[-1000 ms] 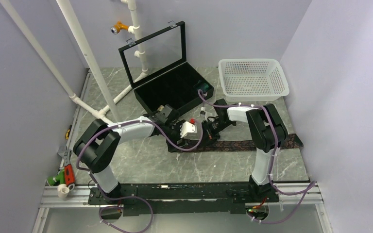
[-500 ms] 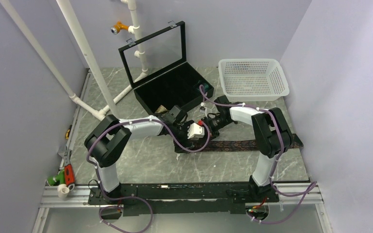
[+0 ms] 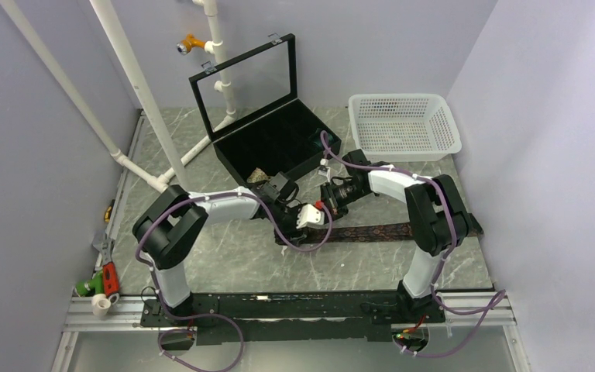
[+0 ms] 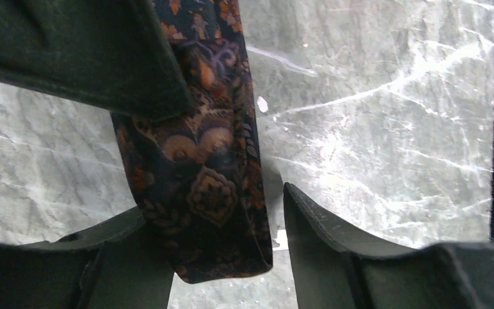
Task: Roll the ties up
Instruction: Place the tie at the center of the board.
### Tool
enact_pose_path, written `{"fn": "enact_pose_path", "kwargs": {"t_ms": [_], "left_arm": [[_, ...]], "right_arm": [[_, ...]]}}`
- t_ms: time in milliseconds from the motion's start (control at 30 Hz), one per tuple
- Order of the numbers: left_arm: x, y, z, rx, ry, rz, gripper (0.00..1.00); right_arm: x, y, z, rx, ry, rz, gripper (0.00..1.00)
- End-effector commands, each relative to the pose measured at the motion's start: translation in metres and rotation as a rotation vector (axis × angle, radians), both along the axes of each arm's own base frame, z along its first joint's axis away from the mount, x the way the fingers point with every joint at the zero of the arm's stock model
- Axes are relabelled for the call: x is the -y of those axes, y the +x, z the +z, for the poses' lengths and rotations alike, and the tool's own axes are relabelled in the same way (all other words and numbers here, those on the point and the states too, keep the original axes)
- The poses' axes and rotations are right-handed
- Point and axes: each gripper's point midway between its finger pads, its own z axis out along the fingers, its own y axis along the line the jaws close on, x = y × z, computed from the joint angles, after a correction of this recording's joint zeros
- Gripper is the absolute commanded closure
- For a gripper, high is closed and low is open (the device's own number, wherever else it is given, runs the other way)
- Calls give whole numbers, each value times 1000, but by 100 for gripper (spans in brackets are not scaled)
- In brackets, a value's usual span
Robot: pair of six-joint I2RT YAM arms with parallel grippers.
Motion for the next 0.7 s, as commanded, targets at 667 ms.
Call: {"fn": "enact_pose_path", "kwargs": {"t_ms": [667], "left_arm": [[1,3,32,-13,-160,127,41]], "right_arm": [[31,-2,-75,65,-270,64,100]]}}
